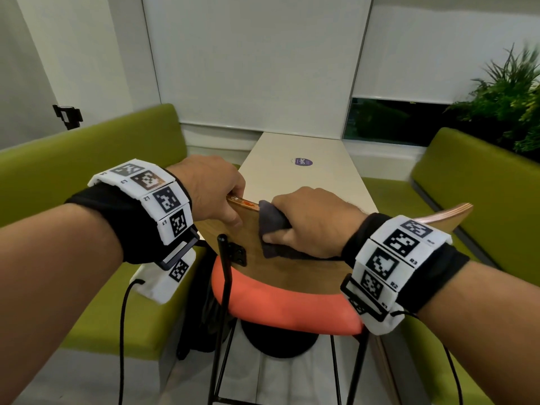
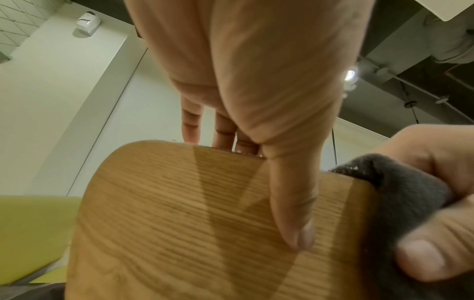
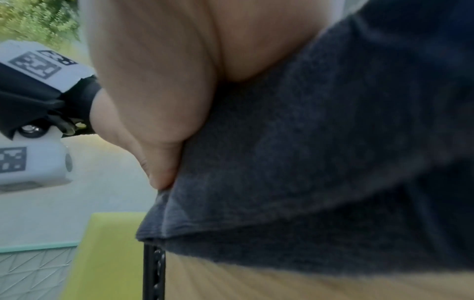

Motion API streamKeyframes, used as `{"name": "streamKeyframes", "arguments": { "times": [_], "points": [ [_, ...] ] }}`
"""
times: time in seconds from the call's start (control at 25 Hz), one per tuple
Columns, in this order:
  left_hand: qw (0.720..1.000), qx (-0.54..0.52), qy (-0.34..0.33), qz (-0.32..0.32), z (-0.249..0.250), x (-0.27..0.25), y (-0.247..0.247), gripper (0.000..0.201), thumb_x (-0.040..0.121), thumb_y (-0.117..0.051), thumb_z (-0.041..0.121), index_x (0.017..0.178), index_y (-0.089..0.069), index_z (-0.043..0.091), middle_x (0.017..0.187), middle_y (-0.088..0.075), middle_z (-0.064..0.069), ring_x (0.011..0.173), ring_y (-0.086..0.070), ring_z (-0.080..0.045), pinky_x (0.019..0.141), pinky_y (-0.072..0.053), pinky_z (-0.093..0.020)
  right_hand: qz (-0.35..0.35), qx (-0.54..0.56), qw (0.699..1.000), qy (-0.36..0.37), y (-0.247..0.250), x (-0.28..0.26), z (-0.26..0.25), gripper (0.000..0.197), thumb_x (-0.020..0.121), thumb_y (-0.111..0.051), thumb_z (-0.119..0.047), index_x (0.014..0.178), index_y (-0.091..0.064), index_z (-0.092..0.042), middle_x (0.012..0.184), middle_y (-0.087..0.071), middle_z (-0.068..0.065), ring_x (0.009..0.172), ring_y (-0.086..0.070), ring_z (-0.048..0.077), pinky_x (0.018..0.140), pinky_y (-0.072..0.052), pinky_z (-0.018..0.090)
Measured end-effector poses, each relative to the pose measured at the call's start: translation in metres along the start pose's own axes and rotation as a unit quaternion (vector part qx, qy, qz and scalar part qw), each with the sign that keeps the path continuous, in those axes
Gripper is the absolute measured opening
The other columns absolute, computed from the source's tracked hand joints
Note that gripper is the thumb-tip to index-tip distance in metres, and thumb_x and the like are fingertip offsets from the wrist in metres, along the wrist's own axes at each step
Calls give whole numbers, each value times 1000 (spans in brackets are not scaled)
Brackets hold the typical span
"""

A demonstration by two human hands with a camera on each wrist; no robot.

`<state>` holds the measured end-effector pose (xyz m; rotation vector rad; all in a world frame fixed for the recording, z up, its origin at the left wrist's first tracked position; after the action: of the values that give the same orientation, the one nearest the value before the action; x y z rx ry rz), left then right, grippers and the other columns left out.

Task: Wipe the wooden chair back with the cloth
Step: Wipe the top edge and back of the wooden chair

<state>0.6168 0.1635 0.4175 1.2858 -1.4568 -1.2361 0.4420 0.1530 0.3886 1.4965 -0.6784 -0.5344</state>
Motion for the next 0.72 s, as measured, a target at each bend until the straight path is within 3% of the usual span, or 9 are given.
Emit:
{"name": "streamKeyframes", "arguments": {
  "times": [0.12,0.2,0.36,0.44,0.56,0.64,0.72],
  "points": [
    [1000,-3,-1,27,-15,-1,-6,56,67,-71,62,111,-57,30,96,-52,12,96,-55,-17,85,-48,-36,36,-75,996,-31,-9,3,-6,42,92,-40,-62,90,-51,-22,78,-54,-2,71,-55,24,63,-44,36],
    [999,1,11,34,-25,-1,-9,59,66,-71,62,113,-55,30,99,-51,12,99,-55,-17,88,-48,-38,88,-93,991,-26,-18,-3,-8,42,96,-30,-59,96,-50,-22,82,-56,-3,69,-55,23,60,-43,34],
    [999,-4,34,27,-33,-1,-12,47,66,-72,62,100,-61,31,96,-60,9,92,-57,-17,83,-49,-37,142,-50,986,68,-21,-11,-8,22,98,-43,-33,112,-53,-21,104,-67,-2,83,-61,26,63,-43,33],
    [999,0,37,23,-33,0,-11,46,66,-71,63,97,-62,30,94,-62,7,88,-56,-18,78,-48,-35,138,4,986,88,-15,-9,-10,21,90,-52,-26,110,-57,-21,99,-69,-4,83,-62,26,66,-46,36],
    [999,14,35,17,-32,2,-9,44,66,-71,63,94,-62,29,90,-63,6,85,-56,-18,74,-46,-33,94,50,993,52,-5,-1,-13,17,84,-63,-25,101,-62,-23,89,-71,-1,80,-64,27,69,-51,39],
    [999,18,33,15,-31,2,-8,43,66,-72,63,92,-62,29,88,-63,6,84,-56,-18,72,-46,-32,53,41,998,13,-2,5,-16,13,88,-61,-35,92,-61,-22,84,-67,-1,77,-64,25,64,-48,35],
    [999,15,34,16,-31,3,-8,43,66,-72,63,91,-62,30,87,-62,7,82,-55,-17,70,-44,-31,37,-3,999,-14,-5,9,-21,23,92,-53,-48,78,-52,-29,74,-57,-3,69,-59,24,57,-40,33]
  ]
}}
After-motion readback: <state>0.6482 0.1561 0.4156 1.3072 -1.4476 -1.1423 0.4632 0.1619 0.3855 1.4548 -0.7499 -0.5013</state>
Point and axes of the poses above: each hand's wrist, its own x-axis towards the middle knuckle, its own y-axis out of the back of the hand, z = x × y, the point moved 1 cm from there along x, towards the middle knuckle
